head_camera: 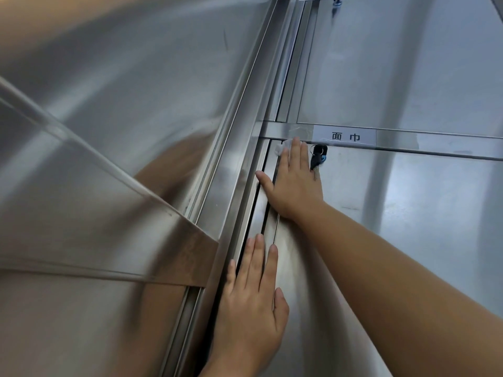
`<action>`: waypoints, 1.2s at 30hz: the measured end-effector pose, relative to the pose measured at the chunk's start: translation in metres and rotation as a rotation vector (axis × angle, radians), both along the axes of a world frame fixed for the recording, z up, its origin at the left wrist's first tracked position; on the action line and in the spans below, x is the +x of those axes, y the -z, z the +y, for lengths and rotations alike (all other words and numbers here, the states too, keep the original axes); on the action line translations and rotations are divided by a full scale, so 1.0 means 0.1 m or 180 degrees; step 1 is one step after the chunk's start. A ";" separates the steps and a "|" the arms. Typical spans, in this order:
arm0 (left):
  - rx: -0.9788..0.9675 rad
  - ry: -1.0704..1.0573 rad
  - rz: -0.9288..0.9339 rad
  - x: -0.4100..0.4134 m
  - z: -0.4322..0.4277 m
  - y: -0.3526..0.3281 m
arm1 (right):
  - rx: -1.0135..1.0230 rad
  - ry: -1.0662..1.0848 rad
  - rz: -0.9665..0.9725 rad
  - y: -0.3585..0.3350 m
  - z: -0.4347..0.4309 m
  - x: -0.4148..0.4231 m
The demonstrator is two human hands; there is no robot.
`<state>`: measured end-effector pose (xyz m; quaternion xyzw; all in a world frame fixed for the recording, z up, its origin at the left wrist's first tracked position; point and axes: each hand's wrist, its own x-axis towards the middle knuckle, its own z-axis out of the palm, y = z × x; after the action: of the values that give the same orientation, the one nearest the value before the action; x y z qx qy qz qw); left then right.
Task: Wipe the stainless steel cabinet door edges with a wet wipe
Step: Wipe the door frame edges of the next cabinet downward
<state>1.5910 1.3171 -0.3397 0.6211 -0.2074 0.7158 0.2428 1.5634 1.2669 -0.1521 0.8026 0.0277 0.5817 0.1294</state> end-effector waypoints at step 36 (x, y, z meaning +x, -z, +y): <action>0.0405 -0.0498 0.0517 -0.16 0.03 1.25 | -0.0452 0.0039 0.0113 1.58 -0.17 -0.11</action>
<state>1.5748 1.3198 -0.4643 0.7054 -0.1828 0.6653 0.1624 1.5528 1.2497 -0.3101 0.8017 0.0662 0.5631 0.1890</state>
